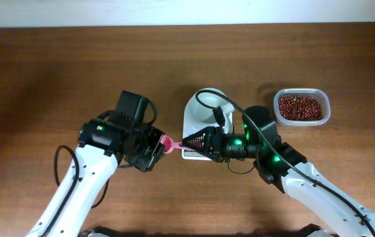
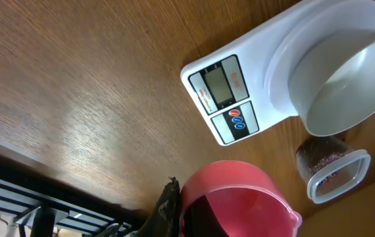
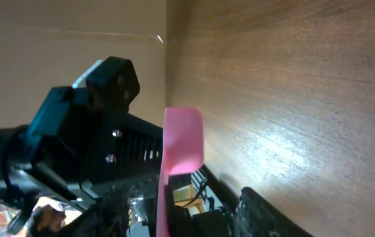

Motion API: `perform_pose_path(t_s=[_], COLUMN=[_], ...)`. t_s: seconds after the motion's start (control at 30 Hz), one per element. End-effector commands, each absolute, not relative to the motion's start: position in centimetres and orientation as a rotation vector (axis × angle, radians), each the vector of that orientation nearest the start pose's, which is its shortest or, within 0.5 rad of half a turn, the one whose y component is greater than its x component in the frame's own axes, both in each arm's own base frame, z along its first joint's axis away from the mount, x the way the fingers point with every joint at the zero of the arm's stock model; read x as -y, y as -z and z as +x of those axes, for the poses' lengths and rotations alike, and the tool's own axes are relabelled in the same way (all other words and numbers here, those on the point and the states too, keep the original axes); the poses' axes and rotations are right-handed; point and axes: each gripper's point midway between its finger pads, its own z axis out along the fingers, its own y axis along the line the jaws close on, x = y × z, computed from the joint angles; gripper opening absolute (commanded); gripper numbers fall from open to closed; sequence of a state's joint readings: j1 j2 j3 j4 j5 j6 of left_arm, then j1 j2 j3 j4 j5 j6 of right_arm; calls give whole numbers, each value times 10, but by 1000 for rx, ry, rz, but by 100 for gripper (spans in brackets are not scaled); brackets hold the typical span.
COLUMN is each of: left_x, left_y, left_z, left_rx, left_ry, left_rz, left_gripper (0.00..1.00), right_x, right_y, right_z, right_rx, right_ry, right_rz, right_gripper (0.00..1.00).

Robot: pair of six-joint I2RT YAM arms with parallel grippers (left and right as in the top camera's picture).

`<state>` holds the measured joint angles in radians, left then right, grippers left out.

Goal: Scoop and weigh 50g on scale
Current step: 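Grasp the scoop handle with the right gripper and release the left gripper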

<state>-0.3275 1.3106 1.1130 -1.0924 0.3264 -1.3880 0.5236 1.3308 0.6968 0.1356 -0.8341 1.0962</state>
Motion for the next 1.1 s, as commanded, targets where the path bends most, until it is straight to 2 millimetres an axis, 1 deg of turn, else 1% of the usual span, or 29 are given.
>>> perform_pose_path(t_s=[0.0, 0.1, 0.23, 0.33, 0.4, 0.67, 0.73, 0.8, 0.9, 1.07], left_x=[147, 147, 147, 147, 147, 146, 146, 146, 146, 145], left_y=[-158, -158, -158, -158, -158, -158, -158, -158, -158, -157], left_z=[235, 235, 235, 235, 235, 235, 236, 235, 236, 235], left_rx=[-2762, -2760, -2760, -2760, -2759, -2758, -2757, -2758, -2758, -2757], left_ry=[692, 686, 684, 684, 684, 679, 680, 679, 680, 673], left_rz=[-1445, -1444, -1443, -1443, -1444, -1443, -1444, -1443, -1443, -1444], left_gripper=[0, 0, 0, 0, 0, 0, 0, 0, 0, 0], right_x=[-291, -291, -291, -292, -292, -294, -294, -294, -294, -294], right_y=[-186, -186, -187, -187, -188, -190, -191, -192, -192, -192], right_z=[248, 247, 246, 244, 243, 237, 236, 234, 233, 233], right_rx=[-2437, -2440, -2450, -2455, -2458, -2467, -2468, -2471, -2471, -2471], right_ry=[-1739, -1745, -1760, -1772, -1781, -1819, -1825, -1837, -1838, -1838], right_rz=[85, 88, 110, 110, 102, 68, 62, 51, 50, 50], right_gripper=[50, 41, 35, 34, 27, 26, 24, 19, 19, 14])
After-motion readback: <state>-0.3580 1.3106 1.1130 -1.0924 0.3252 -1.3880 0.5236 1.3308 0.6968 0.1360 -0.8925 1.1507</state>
